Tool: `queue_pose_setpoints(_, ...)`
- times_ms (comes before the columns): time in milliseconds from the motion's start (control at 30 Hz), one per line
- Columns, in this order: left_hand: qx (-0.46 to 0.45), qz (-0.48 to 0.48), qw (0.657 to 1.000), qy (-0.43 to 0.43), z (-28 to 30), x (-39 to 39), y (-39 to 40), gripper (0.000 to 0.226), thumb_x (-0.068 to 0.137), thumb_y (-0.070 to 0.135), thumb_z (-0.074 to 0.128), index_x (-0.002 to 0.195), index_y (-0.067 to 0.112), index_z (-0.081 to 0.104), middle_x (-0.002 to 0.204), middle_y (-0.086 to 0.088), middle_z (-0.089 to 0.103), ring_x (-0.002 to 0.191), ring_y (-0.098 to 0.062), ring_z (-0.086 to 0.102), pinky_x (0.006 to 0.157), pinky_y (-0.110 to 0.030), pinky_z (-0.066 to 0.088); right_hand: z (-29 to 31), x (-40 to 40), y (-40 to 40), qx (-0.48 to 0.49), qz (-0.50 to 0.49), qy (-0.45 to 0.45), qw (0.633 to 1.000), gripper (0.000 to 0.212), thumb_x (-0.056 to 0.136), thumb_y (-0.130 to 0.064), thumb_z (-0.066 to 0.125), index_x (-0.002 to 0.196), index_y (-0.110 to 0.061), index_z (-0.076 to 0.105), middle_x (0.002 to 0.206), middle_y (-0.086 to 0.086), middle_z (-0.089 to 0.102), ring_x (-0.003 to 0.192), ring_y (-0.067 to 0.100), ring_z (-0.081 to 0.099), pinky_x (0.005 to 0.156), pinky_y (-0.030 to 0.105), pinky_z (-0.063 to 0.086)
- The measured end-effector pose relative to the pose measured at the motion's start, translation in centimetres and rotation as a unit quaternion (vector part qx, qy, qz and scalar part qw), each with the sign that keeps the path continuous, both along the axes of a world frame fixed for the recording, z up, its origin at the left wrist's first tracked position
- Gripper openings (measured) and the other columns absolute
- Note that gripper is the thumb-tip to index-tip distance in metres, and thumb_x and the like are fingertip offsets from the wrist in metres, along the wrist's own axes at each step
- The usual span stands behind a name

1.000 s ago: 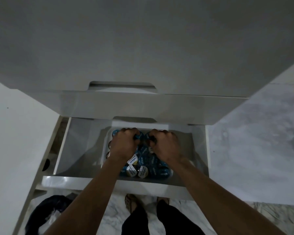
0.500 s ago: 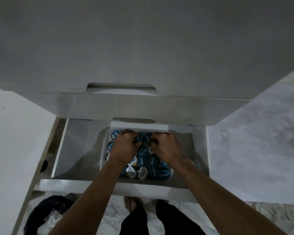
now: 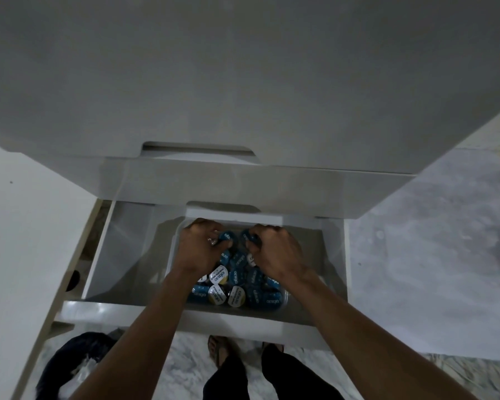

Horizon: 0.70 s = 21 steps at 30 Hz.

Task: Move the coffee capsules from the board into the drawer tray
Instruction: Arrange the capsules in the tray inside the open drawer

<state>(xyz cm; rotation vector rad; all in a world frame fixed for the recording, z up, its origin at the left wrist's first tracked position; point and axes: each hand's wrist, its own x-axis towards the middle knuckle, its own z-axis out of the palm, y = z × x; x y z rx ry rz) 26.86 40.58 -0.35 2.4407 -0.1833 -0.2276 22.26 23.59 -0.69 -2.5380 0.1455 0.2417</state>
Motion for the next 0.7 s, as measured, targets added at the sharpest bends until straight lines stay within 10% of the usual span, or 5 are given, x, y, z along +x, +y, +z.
queue_pose_setpoints(300,0.017,0.037,0.999,0.015,2.5,-1.1,1.0,0.034,0.073,0.018,0.083,0.104,0.012,0.071,0.091,0.003,0.063,0.07,-0.002,0.054,0.056,0.001,0.034,0.6,-0.8,-0.8,0.039,-0.012,-0.019,0.999,0.026,0.092,-0.032,0.059,0.115,-0.021,0.064,0.108,0.006,0.07,0.096,0.025,0.065,0.076,0.033,0.053)
queue_pose_setpoints(700,-0.061,0.078,0.992,-0.076,8.2,-7.3,3.0,0.031,0.074,0.023,0.083,0.101,0.012,0.072,0.094,0.001,0.068,0.077,-0.008,0.063,0.069,-0.021,0.046,6.4,-8.1,-1.1,0.156,-0.112,-0.145,0.971,0.034,0.083,-0.026,0.075,0.115,-0.015,0.068,0.106,0.0,0.071,0.083,0.007,0.064,0.078,0.022,0.055)
